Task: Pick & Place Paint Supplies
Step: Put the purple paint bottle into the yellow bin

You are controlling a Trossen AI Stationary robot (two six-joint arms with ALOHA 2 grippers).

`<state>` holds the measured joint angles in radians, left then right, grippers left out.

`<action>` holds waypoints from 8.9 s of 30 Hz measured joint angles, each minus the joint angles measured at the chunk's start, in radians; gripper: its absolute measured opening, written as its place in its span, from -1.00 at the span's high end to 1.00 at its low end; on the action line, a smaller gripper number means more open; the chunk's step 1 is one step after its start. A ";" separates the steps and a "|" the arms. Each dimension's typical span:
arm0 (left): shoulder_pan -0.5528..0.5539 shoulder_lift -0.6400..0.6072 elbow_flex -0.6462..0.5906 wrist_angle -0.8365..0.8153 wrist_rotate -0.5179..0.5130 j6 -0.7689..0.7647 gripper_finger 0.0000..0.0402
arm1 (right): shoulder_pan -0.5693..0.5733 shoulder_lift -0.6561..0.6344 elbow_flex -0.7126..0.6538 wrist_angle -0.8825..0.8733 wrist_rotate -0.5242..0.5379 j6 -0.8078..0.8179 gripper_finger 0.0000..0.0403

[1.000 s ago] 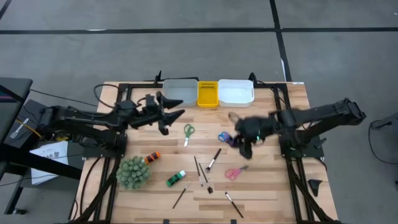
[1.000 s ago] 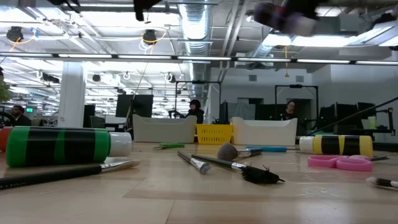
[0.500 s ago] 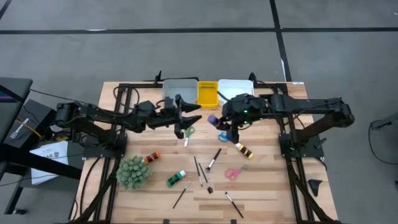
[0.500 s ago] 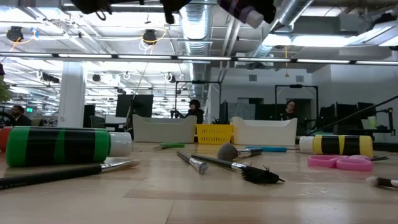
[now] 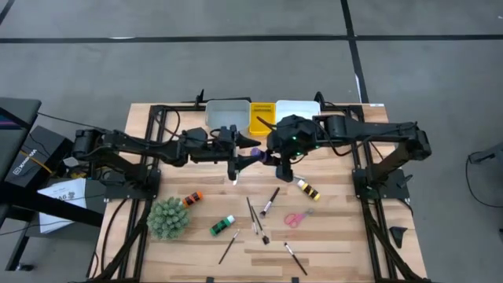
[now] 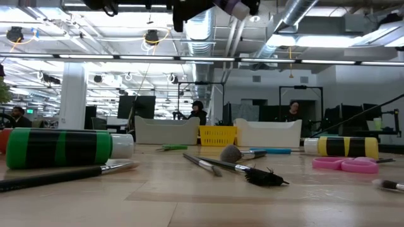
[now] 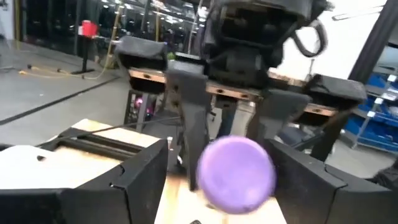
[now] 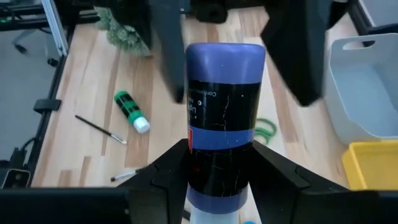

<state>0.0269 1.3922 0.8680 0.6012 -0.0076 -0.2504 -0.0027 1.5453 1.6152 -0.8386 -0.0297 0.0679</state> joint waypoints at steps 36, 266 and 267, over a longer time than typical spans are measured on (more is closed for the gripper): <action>-0.025 -0.027 0.000 -0.160 -0.022 -0.106 0.42 | -0.004 -0.038 0.001 0.028 0.046 0.038 -0.03; -0.023 -0.451 0.018 -0.343 0.237 -0.134 0.03 | -0.344 -0.124 -0.373 0.794 0.198 0.091 0.47; -0.023 -0.480 0.018 -0.387 0.210 -0.110 0.03 | -0.345 -0.107 -0.374 0.823 0.223 0.091 0.47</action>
<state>0.0038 0.9125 0.8860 0.2142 0.2022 -0.3606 -0.3479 1.4381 1.2411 -0.0153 0.1933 0.1588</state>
